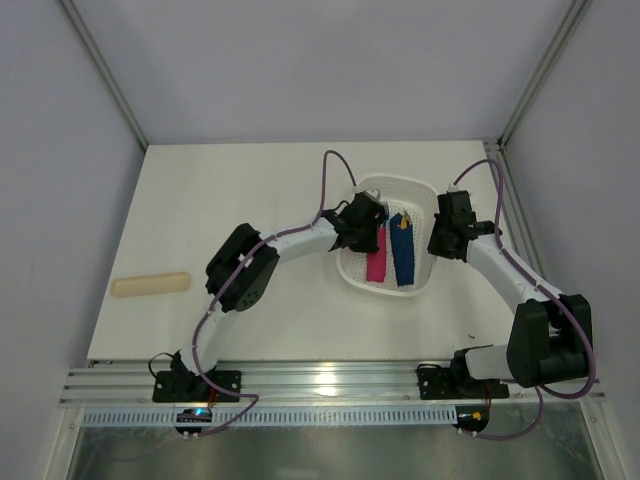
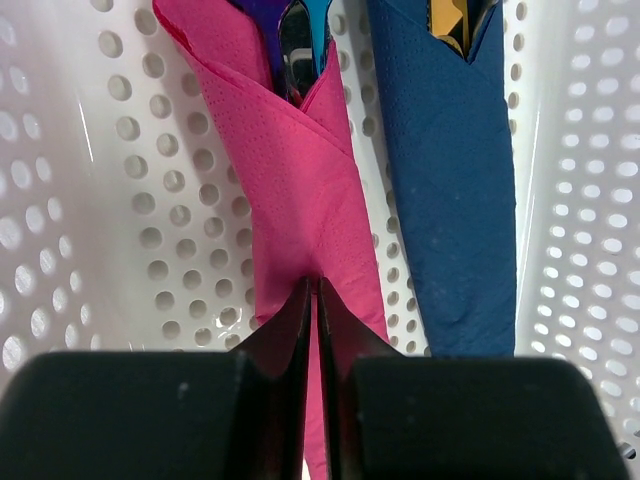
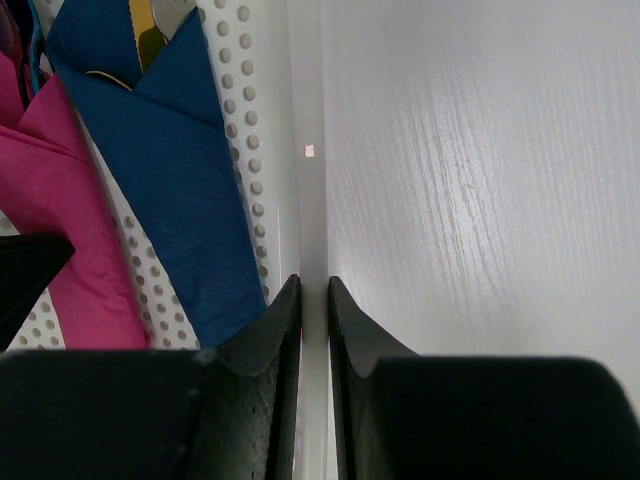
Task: Place the utensils on the paper napkin and roll it up
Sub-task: Place the utensils in the bin, then adjust the bin at the center of the board.
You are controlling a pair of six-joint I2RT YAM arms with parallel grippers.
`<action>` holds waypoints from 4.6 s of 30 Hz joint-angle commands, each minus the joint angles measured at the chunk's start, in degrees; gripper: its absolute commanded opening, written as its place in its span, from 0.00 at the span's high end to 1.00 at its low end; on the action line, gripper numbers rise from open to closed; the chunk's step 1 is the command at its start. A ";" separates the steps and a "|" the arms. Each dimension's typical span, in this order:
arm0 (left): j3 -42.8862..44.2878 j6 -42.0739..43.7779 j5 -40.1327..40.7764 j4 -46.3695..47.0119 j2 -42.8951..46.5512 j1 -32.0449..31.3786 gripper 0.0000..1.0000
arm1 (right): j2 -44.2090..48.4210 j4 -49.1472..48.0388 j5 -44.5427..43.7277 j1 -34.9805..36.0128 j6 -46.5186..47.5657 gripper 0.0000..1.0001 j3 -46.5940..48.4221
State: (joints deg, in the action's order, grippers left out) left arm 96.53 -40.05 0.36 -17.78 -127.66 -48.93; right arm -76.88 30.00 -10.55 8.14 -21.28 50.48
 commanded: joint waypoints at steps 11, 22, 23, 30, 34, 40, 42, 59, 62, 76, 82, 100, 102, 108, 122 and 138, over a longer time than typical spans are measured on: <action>4.36 2.09 1.84 -1.55 1.36 1.11 0.91 | -1.96 -0.73 -2.37 0.38 0.97 0.96 1.29; 6.47 1.91 0.00 -0.24 -0.49 3.84 0.91 | -3.10 -0.03 -3.16 0.91 1.41 0.96 2.17; 7.00 1.82 -0.01 -0.24 -0.75 3.93 0.91 | -3.10 -0.03 -3.34 1.00 1.41 0.96 2.25; 7.80 1.38 -2.47 -0.33 -3.04 4.45 0.92 | -3.19 0.41 -3.78 1.35 1.50 0.96 2.70; 3.41 1.64 0.94 2.92 0.90 4.45 0.92 | -3.71 0.32 -3.87 1.53 1.59 0.96 2.52; 0.15 2.79 1.83 6.36 5.31 3.58 0.93 | -3.89 0.32 -3.96 1.70 1.50 0.96 2.78; -0.20 2.70 2.54 6.53 6.01 2.96 0.94 | -3.89 0.41 -4.04 1.70 1.59 0.96 2.78; 5.34 2.79 2.27 3.46 0.04 2.08 1.00 | -3.45 0.94 -4.31 2.14 1.68 0.97 2.96; 5.42 2.70 3.50 1.97 -0.66 2.26 1.00 | -3.63 0.85 -4.40 2.14 1.68 0.96 2.87; 3.05 2.79 5.70 1.44 -2.69 3.05 1.00 | -3.98 0.94 -4.75 2.40 1.68 0.96 3.05; 2.61 2.96 5.09 0.99 -3.21 3.31 1.00 | -5.03 1.20 -5.19 2.58 1.77 0.96 4.10; 4.02 3.58 2.36 1.78 10.05 2.17 0.66 | -9.07 1.90 -8.52 2.58 4.75 0.97 7.70; 2.88 3.49 2.80 1.96 13.37 1.73 0.65 | -10.73 2.69 -9.84 2.58 6.50 0.96 9.10; -10.36 -0.55 3.77 8.01 26.20 0.06 0.65 | -11.98 2.08 -16.25 3.02 10.98 0.96 9.38; -32.45 -3.63 4.38 9.87 47.83 -2.31 0.64 | -10.39 -11.10 -14.95 6.01 33.83 0.96 8.67; -38.70 -3.81 3.51 6.62 55.67 -2.31 0.64 | -18.92 -13.91 -9.41 3.11 44.74 0.94 16.84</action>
State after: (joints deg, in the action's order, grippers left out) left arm 58.54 -43.75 3.44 -10.94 -74.61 -50.98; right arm -95.20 18.41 -19.59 11.68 18.55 63.81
